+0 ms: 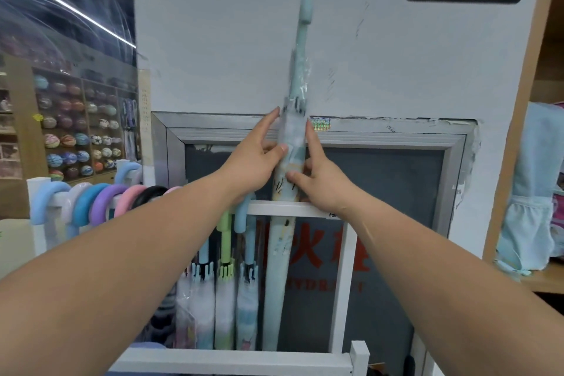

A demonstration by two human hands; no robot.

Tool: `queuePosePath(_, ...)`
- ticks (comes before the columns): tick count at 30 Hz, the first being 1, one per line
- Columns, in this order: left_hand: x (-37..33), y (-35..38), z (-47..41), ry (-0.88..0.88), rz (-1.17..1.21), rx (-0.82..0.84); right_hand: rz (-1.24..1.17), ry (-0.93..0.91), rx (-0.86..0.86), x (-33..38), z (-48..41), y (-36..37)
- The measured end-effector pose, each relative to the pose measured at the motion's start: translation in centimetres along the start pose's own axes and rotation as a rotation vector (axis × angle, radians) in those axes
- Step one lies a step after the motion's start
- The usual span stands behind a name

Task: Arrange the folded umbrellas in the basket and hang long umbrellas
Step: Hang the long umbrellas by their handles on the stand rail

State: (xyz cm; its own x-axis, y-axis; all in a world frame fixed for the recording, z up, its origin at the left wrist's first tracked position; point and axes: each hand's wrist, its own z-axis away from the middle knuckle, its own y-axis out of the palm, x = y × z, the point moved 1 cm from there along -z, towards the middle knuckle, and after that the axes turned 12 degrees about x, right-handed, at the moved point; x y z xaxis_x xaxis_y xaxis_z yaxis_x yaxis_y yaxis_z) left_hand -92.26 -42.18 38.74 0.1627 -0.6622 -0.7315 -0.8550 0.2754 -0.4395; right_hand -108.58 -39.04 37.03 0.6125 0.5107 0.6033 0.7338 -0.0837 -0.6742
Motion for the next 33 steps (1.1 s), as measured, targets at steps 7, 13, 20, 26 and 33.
queuePosePath(7,0.9,-0.5,0.3,-0.014,0.073,-0.032,-0.047,-0.028,-0.064,0.1,0.0,0.3)
queuePosePath(13,0.6,0.3,1.2,-0.044,-0.112,0.038,-0.102,-0.037,-0.178,0.3,-1.4,0.1)
queuePosePath(20,0.7,-1.0,1.8,-0.213,-0.233,0.204,-0.058,0.039,-0.023,-1.2,-0.7,1.1)
queuePosePath(26,-2.6,-2.9,1.2,-0.049,0.196,0.059,0.053,0.121,0.08,-1.0,-0.7,1.3)
queuePosePath(33,-5.5,-3.1,-0.2,-0.046,0.216,0.049,0.157,0.148,0.141,-0.6,-0.1,1.0)
